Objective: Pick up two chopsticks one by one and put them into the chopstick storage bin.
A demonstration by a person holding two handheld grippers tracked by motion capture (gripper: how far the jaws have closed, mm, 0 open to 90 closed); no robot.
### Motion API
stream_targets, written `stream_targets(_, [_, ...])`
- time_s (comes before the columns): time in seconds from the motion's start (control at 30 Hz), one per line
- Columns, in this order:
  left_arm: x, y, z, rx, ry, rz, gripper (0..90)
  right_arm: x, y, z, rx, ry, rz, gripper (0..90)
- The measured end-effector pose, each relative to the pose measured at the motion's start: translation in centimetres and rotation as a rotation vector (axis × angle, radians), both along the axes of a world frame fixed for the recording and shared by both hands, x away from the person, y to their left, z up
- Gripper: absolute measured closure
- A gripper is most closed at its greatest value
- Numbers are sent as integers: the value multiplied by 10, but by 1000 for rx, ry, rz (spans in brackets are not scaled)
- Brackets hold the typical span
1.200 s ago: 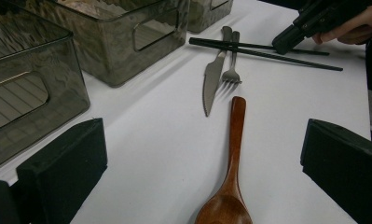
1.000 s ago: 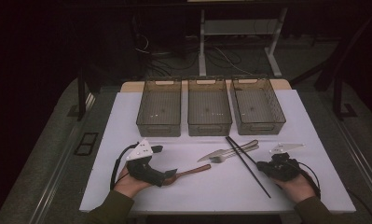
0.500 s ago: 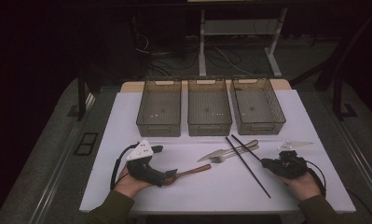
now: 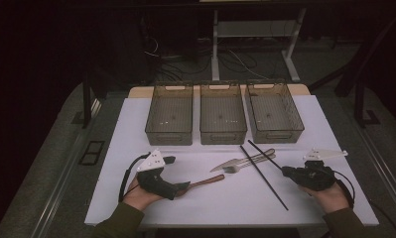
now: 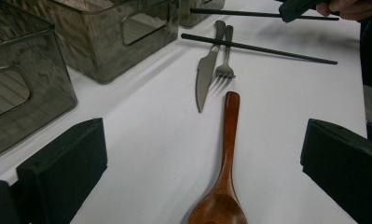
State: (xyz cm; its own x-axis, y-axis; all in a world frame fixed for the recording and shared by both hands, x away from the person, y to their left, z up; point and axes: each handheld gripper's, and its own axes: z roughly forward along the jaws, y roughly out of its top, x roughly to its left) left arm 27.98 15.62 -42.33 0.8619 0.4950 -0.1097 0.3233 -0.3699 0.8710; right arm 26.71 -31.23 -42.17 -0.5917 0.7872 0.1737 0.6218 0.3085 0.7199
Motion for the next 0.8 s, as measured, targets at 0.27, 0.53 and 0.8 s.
stream_targets(0.27, [-5,6,2,-27,-17,23,0,-2,0,11,20,-34,27,848])
stream_targets(0.53, [-9,12,0,-34,-12,19,0,-2,3,18,32,-43,46,848])
stream_targets(0.8, [-7,11,-1,-32,-12,12,0,4,13,23,45,-59,69,848])
